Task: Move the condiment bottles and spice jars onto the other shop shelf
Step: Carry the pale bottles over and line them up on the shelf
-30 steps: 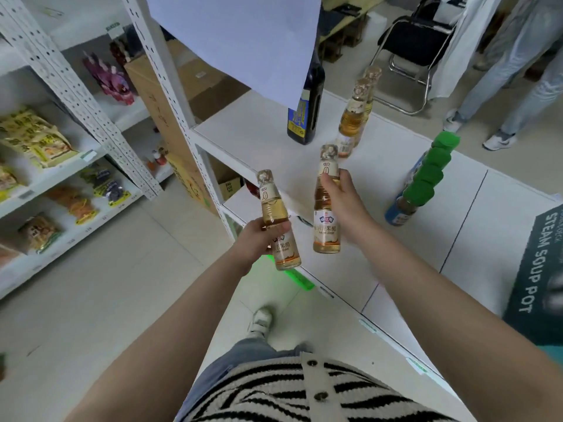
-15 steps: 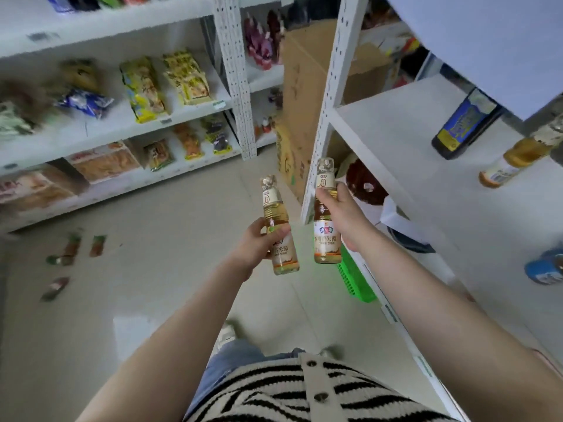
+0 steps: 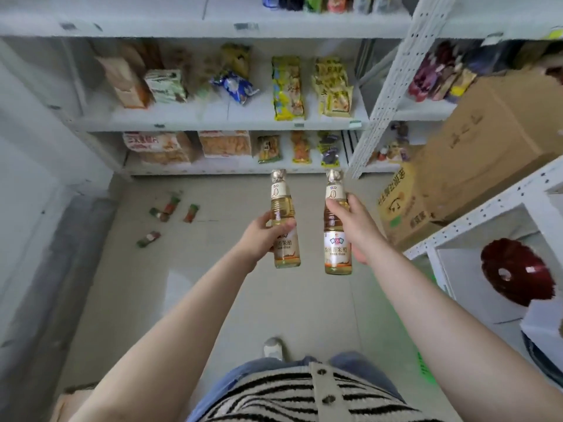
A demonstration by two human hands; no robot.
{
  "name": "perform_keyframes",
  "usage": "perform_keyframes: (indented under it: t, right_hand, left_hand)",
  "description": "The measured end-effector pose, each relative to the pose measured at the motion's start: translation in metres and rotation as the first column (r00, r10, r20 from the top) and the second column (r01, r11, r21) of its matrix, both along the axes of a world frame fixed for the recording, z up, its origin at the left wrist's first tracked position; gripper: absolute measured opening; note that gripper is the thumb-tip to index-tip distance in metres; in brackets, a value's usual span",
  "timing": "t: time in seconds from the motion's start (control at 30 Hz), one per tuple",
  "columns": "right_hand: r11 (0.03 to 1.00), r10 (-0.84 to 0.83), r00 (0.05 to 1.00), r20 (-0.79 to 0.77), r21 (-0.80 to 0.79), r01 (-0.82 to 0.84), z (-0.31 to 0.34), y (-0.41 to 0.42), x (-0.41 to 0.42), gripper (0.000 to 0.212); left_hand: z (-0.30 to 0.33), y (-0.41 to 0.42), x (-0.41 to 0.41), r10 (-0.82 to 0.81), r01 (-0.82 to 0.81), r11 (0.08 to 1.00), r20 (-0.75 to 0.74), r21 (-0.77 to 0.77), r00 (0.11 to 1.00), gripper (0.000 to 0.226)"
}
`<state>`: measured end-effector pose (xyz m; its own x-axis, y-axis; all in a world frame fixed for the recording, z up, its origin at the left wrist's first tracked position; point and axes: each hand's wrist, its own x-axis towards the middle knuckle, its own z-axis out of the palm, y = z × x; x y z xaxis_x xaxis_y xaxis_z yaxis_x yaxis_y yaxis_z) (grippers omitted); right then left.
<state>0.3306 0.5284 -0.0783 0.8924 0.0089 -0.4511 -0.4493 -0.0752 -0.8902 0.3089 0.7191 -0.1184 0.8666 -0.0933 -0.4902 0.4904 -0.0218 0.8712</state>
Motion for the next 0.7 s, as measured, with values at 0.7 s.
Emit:
perform_keyframes:
  t: [0.7]
  right_hand:
    - [0.882,0.467,0.884,0.033,0.05,-0.468,0.006,0.26,0.31,0.034]
  left_hand:
    - [0.03,0.223,0.234,0.523,-0.524,0.852,0.027,0.016,0.852,0.042]
